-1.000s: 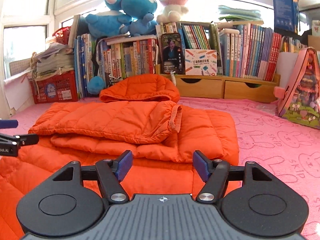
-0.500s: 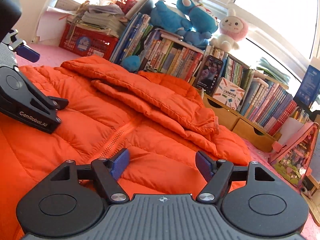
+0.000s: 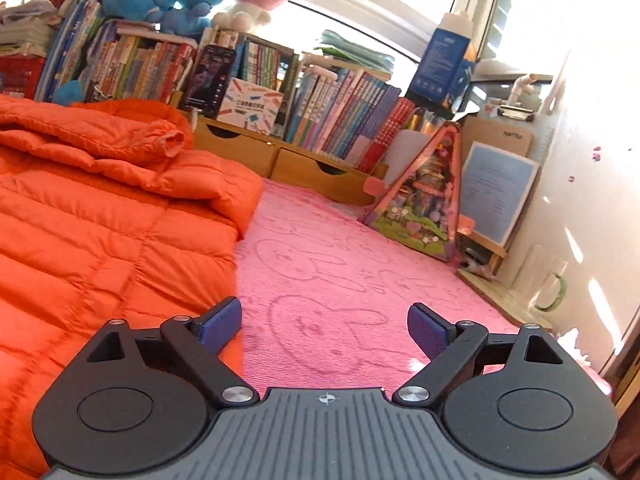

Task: Fold clothes

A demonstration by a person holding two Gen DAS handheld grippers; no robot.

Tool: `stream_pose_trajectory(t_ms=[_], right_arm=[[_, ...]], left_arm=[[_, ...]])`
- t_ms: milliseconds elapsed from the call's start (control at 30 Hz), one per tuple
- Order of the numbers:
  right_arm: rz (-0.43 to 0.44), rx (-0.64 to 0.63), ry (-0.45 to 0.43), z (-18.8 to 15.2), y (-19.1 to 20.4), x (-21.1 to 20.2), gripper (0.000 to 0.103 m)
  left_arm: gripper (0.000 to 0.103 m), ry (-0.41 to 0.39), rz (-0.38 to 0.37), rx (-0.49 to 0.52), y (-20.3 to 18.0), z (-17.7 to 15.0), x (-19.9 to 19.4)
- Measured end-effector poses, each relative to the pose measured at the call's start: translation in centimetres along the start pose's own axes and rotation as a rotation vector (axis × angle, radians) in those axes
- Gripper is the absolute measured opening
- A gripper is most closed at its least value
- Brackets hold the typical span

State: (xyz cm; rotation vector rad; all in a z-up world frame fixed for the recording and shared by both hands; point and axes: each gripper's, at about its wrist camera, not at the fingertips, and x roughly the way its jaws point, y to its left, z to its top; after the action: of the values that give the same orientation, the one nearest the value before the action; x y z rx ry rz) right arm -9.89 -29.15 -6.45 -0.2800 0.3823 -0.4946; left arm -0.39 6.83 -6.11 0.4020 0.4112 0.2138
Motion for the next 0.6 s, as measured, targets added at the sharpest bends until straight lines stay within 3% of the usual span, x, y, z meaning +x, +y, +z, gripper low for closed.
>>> stream_pose_trajectory(t_ms=[100,200,333,433,600], right_arm=[[-0.063,0.041,0.055,-0.4,-2.5,0.6,0.087],[0.059,0.088,0.061,-1.0,-4.8,-1.0,0.080],[0.312,0.229,0.126,-1.5,-7.9,-3.4,0.078],[0.511,0.279,0.213,-1.1,-9.2,-4.8,0.058],[0.766,0.276,0.311,-0.6,-9.8,-6.3,0.058]], left_arm=[[0.103,0.002,0.053,0.029,1.6,-0.6,-0.1],[0.102,-0.009,0.013,0.017,3.3,-1.2,-1.5],[0.101,0.045,-0.171,-0.034,5.3,-1.7,-3.6],[0.100,0.091,-0.320,-0.074,6.9,-2.0,-5.2],[0.100,0.176,-0.557,-0.148,9.1,-2.7,-7.3]])
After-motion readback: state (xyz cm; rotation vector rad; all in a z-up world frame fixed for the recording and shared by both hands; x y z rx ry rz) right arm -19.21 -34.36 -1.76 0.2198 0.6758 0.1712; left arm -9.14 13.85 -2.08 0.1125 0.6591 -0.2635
